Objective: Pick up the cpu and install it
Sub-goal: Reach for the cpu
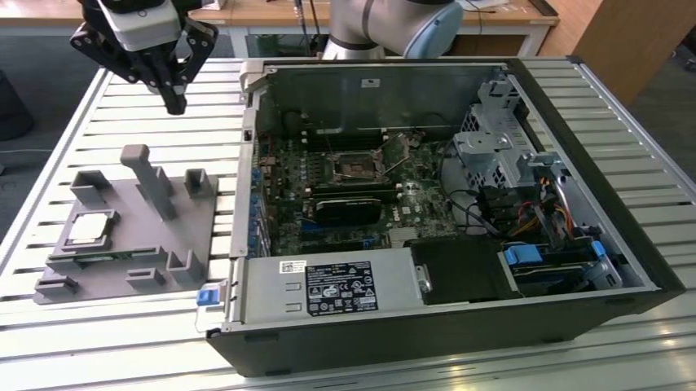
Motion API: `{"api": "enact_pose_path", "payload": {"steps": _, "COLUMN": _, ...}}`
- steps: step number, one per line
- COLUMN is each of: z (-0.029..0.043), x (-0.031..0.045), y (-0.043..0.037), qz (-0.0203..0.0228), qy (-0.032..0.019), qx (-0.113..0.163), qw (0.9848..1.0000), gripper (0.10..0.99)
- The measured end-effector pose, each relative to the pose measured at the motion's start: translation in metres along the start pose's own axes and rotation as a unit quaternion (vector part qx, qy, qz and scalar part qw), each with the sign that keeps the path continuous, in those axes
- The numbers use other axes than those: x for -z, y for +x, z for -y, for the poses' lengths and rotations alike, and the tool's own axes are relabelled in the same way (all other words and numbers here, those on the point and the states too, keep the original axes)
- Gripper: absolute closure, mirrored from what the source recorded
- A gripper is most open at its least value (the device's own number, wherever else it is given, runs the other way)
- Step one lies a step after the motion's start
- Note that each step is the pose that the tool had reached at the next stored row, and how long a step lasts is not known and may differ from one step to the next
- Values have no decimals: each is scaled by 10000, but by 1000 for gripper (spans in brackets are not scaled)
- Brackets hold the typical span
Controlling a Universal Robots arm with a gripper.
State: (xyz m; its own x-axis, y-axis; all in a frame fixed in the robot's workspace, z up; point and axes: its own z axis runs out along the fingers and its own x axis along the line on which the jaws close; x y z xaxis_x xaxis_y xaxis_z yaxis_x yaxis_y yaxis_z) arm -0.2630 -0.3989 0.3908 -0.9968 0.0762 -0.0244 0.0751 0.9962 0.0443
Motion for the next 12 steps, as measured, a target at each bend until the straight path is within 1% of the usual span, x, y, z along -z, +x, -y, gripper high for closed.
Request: {"api": "enact_pose_path", "payload": {"steps": 12, "z": 8, "x": 1, "y": 104, "qz": 0, "qy": 0, "qx": 0, "qw": 10000, "gripper": 980}}
